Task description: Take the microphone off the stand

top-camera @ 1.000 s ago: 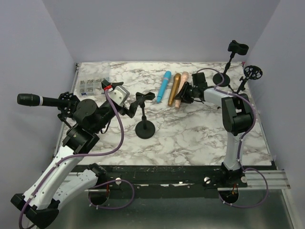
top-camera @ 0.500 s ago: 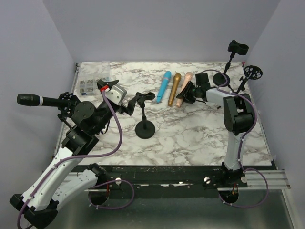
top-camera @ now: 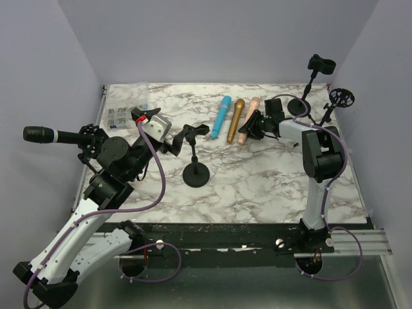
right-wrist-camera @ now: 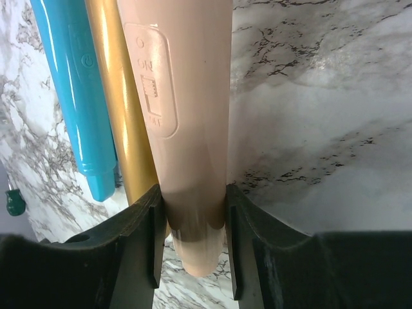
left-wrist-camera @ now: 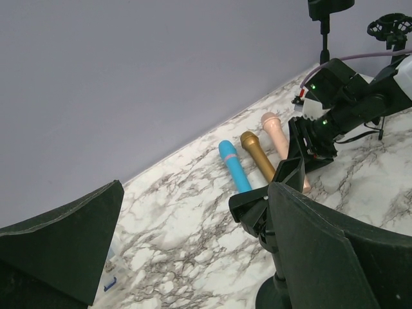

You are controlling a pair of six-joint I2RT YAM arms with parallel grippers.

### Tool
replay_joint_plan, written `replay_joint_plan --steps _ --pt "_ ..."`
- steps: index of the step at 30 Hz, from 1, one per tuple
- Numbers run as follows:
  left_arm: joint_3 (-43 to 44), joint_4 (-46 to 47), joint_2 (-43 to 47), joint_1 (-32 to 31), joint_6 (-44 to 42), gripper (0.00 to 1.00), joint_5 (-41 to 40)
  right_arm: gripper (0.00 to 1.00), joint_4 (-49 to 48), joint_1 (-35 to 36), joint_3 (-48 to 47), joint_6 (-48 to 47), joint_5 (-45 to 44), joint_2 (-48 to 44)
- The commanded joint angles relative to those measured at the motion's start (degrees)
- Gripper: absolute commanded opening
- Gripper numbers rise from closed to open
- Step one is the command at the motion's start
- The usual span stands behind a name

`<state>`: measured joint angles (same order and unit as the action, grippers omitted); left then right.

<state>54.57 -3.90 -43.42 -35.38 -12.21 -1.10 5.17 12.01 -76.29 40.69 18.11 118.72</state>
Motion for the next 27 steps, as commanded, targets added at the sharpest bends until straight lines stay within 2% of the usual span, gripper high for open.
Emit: replay_joint_plan --steps 1,17,27 --pt "-0.5 1.3 -0.1 -0.3 0.0 0.99 -1.2 0.45 1.5 -1.1 2.2 -1.0 -2.7 1.4" --pt "-0.5 1.4 -0.6 -0.3 0.0 0.99 -1.0 0.56 0.5 -1.1 3.4 -1.3 -2.9 -0.3" --pt "-0.9 1.8 -0.2 -0.3 0.2 0.99 -1.3 0.78 -3.3 -1.1 6.7 -5.5 0.3 -8.4"
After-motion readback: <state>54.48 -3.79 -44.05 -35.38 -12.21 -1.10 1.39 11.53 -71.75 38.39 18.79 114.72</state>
